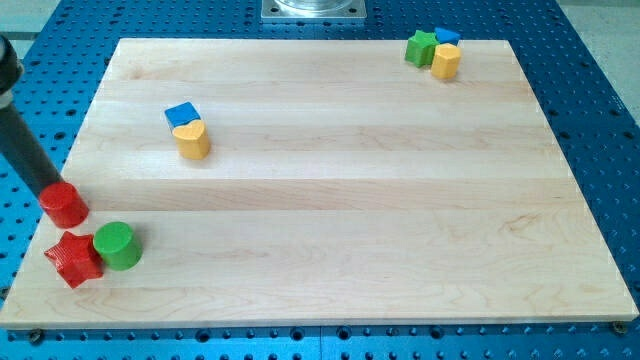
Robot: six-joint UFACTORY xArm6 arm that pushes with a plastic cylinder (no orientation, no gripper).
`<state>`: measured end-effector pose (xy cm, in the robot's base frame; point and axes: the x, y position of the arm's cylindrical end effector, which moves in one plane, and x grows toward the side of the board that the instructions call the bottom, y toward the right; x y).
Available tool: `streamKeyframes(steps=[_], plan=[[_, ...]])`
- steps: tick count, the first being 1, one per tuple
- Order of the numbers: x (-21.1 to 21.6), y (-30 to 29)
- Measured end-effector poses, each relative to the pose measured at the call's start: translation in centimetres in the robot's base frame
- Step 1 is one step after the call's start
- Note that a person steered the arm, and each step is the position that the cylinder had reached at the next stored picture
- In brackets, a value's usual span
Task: Slightly move the heart upwards
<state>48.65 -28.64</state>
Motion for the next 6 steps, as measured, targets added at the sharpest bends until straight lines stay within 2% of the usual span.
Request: streamKeyframes(steps=[1,3,5,6], plan=[[2.2,3.8],[-1.1,5.8],[-1.4,13.3],[-4.5,15.4]])
